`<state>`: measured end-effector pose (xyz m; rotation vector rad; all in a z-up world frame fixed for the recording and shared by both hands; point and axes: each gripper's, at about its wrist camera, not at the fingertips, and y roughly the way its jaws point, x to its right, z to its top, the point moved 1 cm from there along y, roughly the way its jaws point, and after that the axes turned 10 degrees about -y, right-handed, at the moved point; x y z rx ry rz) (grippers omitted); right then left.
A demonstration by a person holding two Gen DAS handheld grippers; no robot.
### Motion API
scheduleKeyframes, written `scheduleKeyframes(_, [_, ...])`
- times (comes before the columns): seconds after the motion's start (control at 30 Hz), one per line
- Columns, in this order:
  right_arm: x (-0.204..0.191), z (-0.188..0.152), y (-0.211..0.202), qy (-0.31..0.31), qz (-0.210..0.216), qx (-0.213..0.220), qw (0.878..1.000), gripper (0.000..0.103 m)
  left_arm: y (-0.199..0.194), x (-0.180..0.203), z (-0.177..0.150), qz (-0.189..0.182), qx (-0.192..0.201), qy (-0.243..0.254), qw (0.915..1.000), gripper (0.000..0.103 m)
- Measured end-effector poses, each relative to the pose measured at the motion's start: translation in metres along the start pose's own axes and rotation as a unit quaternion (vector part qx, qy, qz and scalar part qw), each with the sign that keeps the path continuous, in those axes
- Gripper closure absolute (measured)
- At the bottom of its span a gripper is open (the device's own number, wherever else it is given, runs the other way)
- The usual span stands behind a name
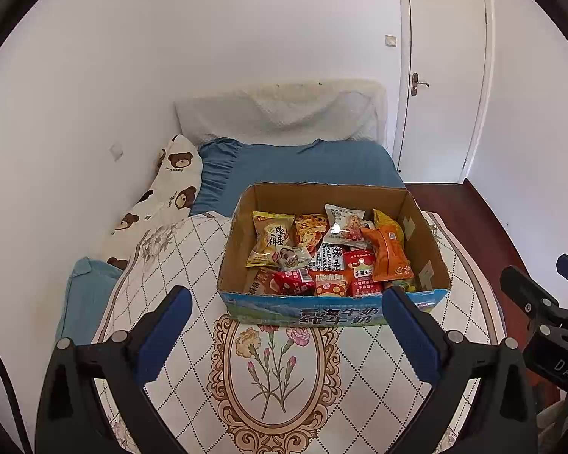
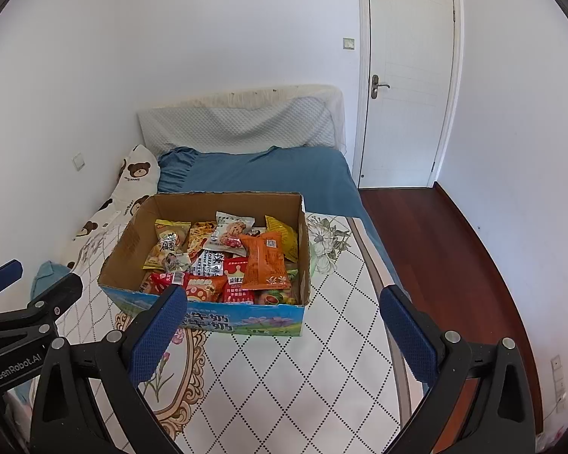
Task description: Organize snacks
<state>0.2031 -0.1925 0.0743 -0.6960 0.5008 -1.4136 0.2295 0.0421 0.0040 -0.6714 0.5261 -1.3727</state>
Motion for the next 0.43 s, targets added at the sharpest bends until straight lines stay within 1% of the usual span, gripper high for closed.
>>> scheduleKeyframes(0.27, [0.0004,-0.0018,-0.0022,0.003,0.000,0.000,1.000,0.000,-0.0007,0.0014,0.0006,-0.002,-0.003,0.006,1.0000,0.000])
scheduleKeyframes(0.43, [-0.0003,-0.0026,-0.0030,0.002,-0.002,0.000,1.000,0.000,-0.0051,0.0024,0.0013,-0.004,0.004,0.009,0.9999,0.000])
